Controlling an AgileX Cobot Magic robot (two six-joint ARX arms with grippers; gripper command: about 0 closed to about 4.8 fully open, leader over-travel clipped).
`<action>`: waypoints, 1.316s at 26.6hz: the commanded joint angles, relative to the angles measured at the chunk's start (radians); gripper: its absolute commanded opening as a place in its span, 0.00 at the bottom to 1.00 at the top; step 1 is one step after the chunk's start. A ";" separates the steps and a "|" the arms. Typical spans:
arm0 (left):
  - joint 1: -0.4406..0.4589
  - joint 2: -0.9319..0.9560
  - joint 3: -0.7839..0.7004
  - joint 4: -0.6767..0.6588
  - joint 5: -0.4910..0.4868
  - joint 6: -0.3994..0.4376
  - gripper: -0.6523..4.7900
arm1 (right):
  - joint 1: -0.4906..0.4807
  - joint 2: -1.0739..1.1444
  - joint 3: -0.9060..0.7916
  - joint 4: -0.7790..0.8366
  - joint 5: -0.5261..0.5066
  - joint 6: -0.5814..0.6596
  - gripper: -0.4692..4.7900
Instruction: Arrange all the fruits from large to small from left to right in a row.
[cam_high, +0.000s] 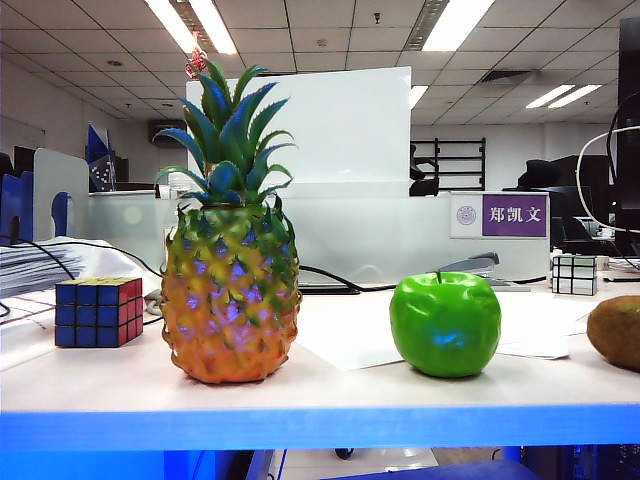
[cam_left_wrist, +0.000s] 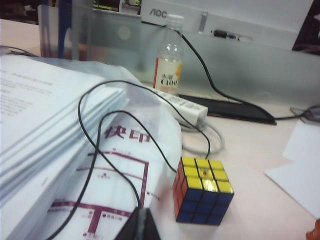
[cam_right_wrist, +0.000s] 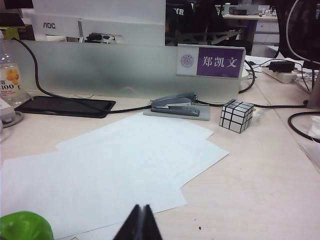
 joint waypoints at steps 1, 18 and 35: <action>0.001 -0.002 0.001 0.021 -0.004 0.005 0.11 | 0.000 -0.002 0.004 0.016 -0.002 0.003 0.09; 0.000 -0.002 0.001 -0.042 -0.070 0.014 0.11 | 0.000 -0.002 0.004 0.016 -0.002 0.003 0.09; 0.000 -0.002 0.001 -0.039 -0.066 0.014 0.11 | 0.000 -0.002 0.004 0.016 -0.002 0.003 0.09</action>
